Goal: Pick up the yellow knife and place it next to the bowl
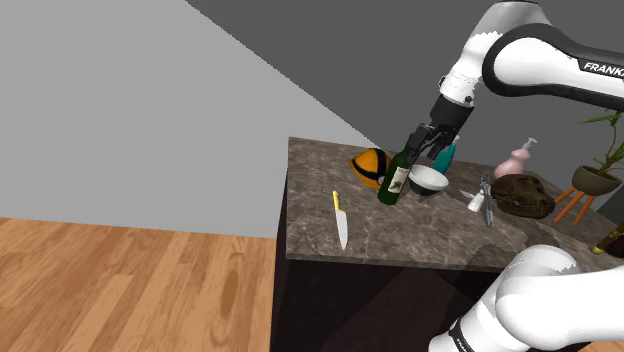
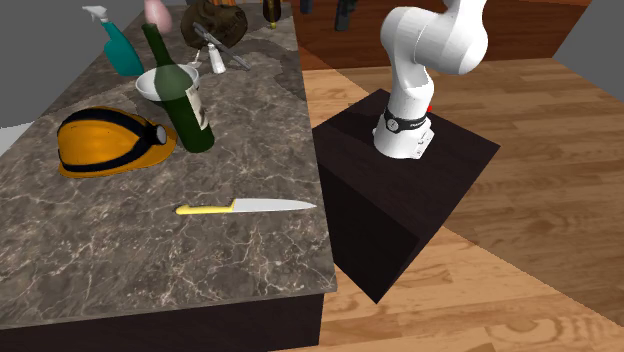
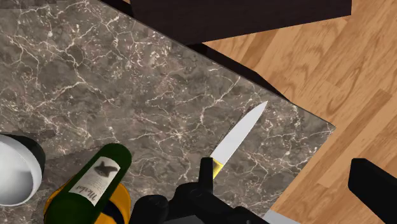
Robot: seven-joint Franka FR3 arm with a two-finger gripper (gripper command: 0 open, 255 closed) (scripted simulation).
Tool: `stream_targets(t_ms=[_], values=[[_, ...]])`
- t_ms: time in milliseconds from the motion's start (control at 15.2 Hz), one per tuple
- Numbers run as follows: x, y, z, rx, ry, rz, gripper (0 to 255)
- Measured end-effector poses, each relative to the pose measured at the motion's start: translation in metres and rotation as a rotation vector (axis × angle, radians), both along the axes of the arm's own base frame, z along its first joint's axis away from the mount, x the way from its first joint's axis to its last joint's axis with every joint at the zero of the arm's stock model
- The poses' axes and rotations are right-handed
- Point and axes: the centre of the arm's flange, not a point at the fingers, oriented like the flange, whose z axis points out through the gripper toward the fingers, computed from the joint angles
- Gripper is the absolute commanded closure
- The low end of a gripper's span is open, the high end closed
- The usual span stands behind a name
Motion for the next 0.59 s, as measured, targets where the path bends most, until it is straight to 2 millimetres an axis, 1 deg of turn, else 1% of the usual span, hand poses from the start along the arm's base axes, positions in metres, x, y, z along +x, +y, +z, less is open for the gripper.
stream_targets(t_ms=[66,132,264,462,594], values=[[0.000,0.000,0.000,0.000,0.000,0.000,0],[0.005,0.000,-0.005,0.000,0.005,-0.006,0],[0.025,-0.001,-0.017,0.002,0.020,-0.025,0],[0.055,-0.002,-0.044,0.005,0.047,-0.060,0],[0.079,-0.007,-0.063,0.007,0.065,-0.085,0]])
